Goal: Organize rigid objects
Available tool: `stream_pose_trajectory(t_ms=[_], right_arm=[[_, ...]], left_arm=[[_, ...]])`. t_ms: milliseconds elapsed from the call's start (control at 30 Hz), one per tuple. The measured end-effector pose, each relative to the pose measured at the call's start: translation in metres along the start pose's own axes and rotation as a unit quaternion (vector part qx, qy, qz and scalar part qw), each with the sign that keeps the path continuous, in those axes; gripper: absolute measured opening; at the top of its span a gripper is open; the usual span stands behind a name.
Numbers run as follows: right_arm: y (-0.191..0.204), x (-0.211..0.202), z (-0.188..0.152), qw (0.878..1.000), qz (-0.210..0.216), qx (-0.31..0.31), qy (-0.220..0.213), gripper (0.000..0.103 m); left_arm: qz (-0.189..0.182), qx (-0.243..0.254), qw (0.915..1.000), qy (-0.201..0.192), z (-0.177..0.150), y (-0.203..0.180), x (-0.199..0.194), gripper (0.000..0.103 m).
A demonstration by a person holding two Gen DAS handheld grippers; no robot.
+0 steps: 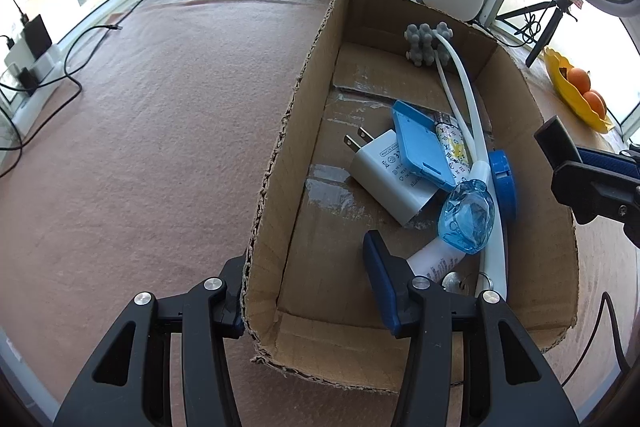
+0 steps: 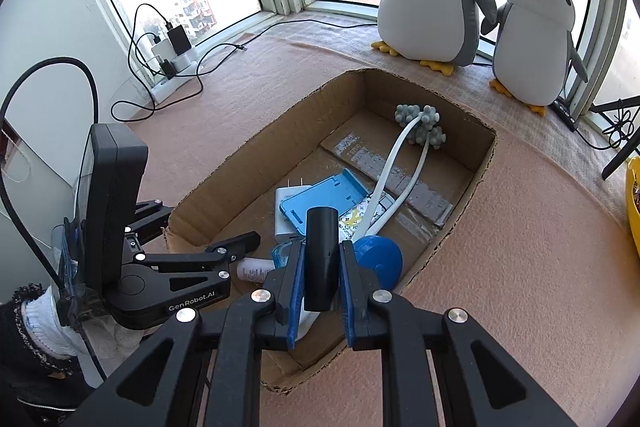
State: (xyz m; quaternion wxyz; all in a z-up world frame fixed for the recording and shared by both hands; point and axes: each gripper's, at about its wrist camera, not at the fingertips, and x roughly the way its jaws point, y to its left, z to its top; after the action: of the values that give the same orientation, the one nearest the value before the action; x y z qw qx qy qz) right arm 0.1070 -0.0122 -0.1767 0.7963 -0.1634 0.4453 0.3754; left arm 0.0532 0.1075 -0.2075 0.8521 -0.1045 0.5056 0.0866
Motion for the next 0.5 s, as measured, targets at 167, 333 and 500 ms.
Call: stream_pose_trajectory(t_ms=[167,333,500], right_arm=[[0.005,0.000,-0.003,1.000,-0.003,0.000,0.001,0.019],[0.008,-0.006,-0.003,1.000,-0.011,0.002,-0.008,0.047],[0.011,-0.020,-0.007,1.000,-0.012,0.014,-0.019,0.047]], left_arm=[[0.002,0.005,1.0000,-0.004,-0.001,0.001,-0.005,0.049],[0.007,0.005,0.9999,-0.009,-0.001,0.002,-0.012,0.049],[0.015,0.006,0.9995,-0.027,-0.001,0.003,-0.028,0.049]])
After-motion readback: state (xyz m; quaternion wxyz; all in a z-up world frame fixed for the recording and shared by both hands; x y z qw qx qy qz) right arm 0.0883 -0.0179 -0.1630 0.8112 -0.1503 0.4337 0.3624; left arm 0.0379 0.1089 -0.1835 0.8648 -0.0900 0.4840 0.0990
